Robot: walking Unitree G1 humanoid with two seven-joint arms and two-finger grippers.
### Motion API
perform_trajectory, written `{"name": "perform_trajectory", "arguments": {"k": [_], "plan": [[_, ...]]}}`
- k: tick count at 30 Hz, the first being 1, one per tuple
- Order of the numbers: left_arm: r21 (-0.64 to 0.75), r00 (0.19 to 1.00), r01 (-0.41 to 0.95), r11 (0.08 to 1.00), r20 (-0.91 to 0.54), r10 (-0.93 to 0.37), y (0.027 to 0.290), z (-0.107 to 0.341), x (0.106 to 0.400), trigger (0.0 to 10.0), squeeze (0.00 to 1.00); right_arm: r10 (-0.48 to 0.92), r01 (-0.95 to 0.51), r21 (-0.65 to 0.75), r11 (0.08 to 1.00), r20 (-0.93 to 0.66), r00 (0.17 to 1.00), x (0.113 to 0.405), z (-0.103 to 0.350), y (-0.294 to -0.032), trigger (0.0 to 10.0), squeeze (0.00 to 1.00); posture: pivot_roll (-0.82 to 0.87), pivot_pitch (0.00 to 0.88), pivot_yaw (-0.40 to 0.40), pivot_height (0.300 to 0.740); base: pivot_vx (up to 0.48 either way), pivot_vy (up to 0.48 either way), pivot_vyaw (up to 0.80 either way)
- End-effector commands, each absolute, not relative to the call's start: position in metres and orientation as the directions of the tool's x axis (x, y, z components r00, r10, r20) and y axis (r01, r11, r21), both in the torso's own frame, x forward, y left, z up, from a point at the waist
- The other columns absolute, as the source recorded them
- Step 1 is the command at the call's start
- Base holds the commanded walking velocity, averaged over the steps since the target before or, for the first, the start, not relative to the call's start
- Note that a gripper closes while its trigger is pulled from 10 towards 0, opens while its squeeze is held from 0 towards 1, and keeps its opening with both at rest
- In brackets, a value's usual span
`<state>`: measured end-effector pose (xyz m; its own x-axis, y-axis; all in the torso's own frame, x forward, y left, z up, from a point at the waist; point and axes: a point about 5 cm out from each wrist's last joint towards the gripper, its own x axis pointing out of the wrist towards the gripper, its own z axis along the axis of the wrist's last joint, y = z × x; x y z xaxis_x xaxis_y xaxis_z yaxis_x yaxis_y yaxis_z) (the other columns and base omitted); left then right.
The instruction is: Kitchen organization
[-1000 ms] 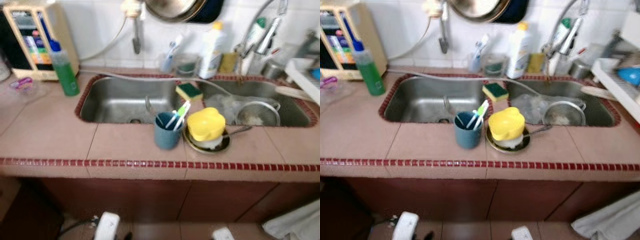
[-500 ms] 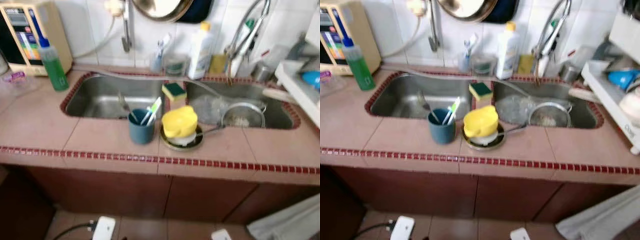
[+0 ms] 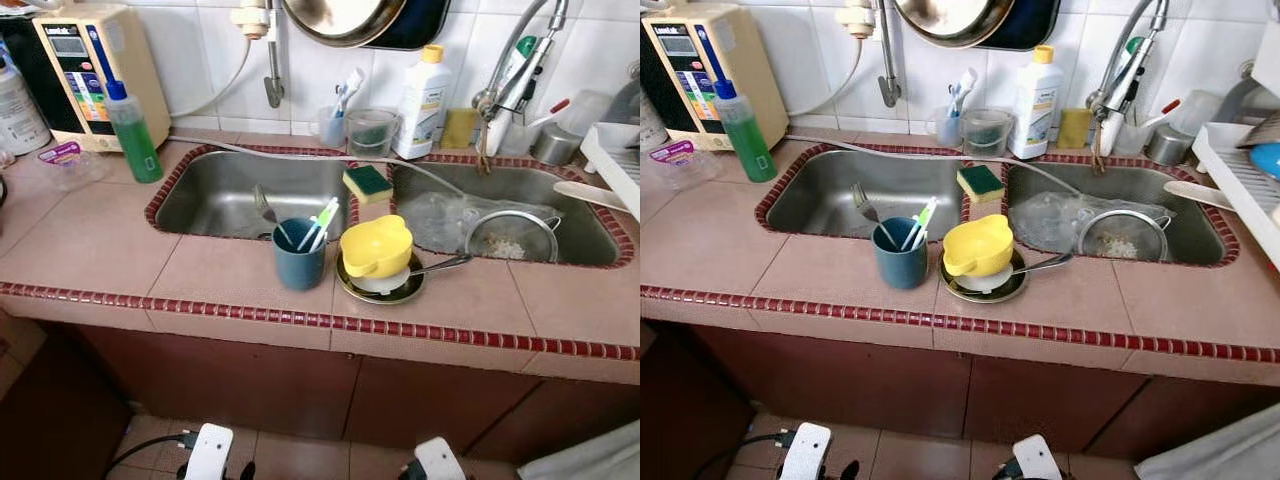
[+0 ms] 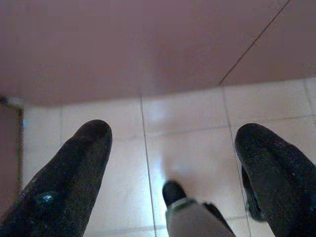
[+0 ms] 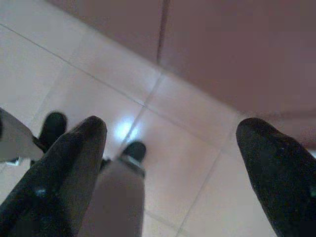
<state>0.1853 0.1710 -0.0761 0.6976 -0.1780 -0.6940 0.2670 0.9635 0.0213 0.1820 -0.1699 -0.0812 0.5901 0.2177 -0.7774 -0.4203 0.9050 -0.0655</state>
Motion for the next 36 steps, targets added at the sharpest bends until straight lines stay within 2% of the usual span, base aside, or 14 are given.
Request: {"name": "perform_trajectory", "arguments": {"k": [1, 3, 4, 8, 14, 22, 27, 33, 35, 36], "plan": [[0.03, 0.71, 0.297, 0.955, -0.676, -0.199, 0.172, -0.073, 0.189, 10.0, 0.0, 0.243, -0.446, -0.069, 0.892, -0.759, 0.604, 0.187, -0.078, -0.168, 10.0, 0.0, -0.03, 0.028, 0.005, 0.74, 0.0, 0.0, 0.0], [0.042, 0.714, 0.415, 0.909, -0.634, -0.297, 0.173, -0.066, 0.193, 10.0, 0.0, 0.33, -0.591, -0.109, 0.799, -0.743, 0.582, 0.19, -0.074, -0.164, 10.0, 0.0, -0.03, 0.043, 0.001, 0.74, 0.0, 0.0, 0.0], [0.042, 0.714, 0.415, 0.909, -0.634, -0.297, 0.173, -0.066, 0.193, 10.0, 0.0, 0.33, -0.591, -0.109, 0.799, -0.743, 0.582, 0.19, -0.074, -0.164, 10.0, 0.0, -0.03, 0.043, 0.001, 0.74, 0.0, 0.0, 0.0], [0.042, 0.674, 0.553, 0.832, -0.61, -0.417, 0.171, -0.062, 0.19, 10.0, 0.0, 0.395, -0.695, -0.124, 0.708, -0.746, 0.536, 0.189, -0.072, -0.164, 10.0, 0.0, -0.03, 0.049, -0.002, 0.74, 0.0, 0.0, 0.0], [0.043, 0.584, 0.723, 0.689, -0.571, -0.577, 0.175, -0.053, 0.186, 10.0, 0.0, 0.542, -0.799, -0.076, 0.596, -0.697, 0.47, 0.199, -0.058, -0.166, 10.0, 0.0, -0.02, 0.052, -0.001, 0.74, 0.0, 0.0, 0.0], [0.089, 0.559, 0.799, 0.595, -0.478, -0.678, 0.205, -0.017, 0.208, 10.0, 0.0, 0.768, -0.886, 0.059, 0.46, -0.527, 0.364, 0.225, -0.015, -0.179, 10.0, 0.0, -0.04, 0.045, 0.004, 0.74, 0.0, 0.0, 0.0], [0.097, 0.556, 0.809, 0.58, -0.448, -0.7, 0.214, -0.001, 0.22, 10.0, 0.0, 0.839, -0.897, 0.119, 0.426, -0.423, 0.342, 0.234, 0.009, -0.182, 10.0, 0.0, -0.04, 0.04, 0.005, 0.74, 0.0, 0.0, 0.0], [0.128, 0.525, 0.84, 0.528, -0.438, -0.73, 0.218, 0.022, 0.235, 10.0, 0.0, 0.913, -0.934, 0.139, 0.33, -0.297, 0.278, 0.241, 0.048, -0.174, 10.0, 0.0, -0.05, 0.041, 0.005, 0.74, 0.0, 0.0, 0.0], [0.136, 0.53, 0.84, 0.525, -0.415, -0.739, 0.219, 0.03, 0.24, 10.0, 0.0, 0.931, -0.942, 0.147, 0.301, -0.26, 0.257, 0.242, 0.06, -0.171, 10.0, 0.0, -0.05, 0.042, 0.005, 0.74, 0.0, 0.0, 0.0], [0.143, 0.559, 0.823, 0.549, -0.374, -0.74, 0.22, 0.042, 0.247, 10.0, 0.0, 0.941, -0.945, 0.134, 0.299, -0.209, 0.268, 0.247, 0.075, -0.168, 10.0, 0.0, -0.04, 0.044, 0.006, 0.74, 0.0, 0.0, 0.0]]}}
